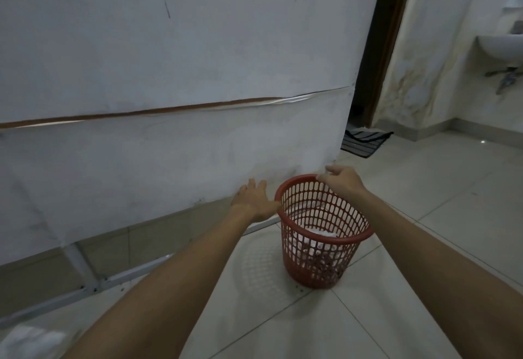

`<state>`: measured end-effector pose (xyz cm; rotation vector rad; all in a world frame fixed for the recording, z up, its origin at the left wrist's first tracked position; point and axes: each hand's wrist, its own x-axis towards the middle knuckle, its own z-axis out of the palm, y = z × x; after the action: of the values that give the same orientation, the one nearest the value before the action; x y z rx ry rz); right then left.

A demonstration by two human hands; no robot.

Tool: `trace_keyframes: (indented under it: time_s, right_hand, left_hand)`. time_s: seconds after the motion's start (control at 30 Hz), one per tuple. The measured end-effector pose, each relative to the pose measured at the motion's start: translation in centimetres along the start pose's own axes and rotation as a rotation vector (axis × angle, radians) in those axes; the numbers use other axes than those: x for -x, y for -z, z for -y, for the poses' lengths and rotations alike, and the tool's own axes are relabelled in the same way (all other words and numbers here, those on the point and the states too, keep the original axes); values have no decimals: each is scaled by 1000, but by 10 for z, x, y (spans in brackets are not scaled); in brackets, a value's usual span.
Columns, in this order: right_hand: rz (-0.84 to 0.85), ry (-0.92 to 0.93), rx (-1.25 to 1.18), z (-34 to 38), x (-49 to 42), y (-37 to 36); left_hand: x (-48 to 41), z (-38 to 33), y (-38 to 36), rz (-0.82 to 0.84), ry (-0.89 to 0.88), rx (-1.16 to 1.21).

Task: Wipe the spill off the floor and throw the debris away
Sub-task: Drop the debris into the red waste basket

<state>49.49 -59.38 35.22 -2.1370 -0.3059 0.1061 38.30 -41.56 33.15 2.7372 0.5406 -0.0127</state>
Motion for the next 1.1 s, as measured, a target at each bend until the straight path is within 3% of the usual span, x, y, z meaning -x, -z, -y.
trace_keyframes:
  time_s: [0.27, 0.73, 1.1]
  right_hand:
    - [190, 185, 29, 36, 36, -77]
    - [678, 327, 125, 72, 158, -326]
    - [998, 340, 244, 54, 236, -527]
  left_hand:
    - [30, 75, -6, -66, 54, 46]
    - [153, 296, -47, -272, 262, 203]
    - [218, 487, -107, -419, 477, 351]
